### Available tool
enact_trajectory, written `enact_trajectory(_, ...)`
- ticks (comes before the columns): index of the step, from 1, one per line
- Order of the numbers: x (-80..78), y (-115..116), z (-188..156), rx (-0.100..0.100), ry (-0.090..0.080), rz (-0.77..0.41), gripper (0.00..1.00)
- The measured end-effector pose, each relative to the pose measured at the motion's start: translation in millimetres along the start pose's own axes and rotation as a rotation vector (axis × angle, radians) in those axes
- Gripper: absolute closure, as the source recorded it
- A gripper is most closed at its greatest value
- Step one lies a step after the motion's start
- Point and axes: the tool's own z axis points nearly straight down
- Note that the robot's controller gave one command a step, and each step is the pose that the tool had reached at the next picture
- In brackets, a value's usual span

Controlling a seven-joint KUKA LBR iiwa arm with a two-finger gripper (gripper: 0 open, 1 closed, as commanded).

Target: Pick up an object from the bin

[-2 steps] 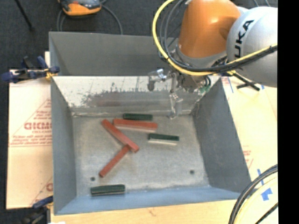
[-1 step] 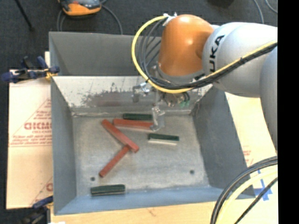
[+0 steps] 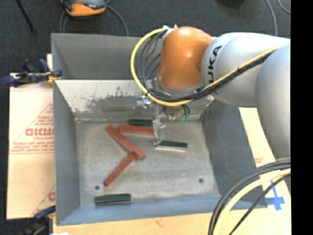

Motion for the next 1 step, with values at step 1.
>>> enact_trajectory(1,38.2,10.2,74.7,0.005,-0.004,-0.076,1.00)
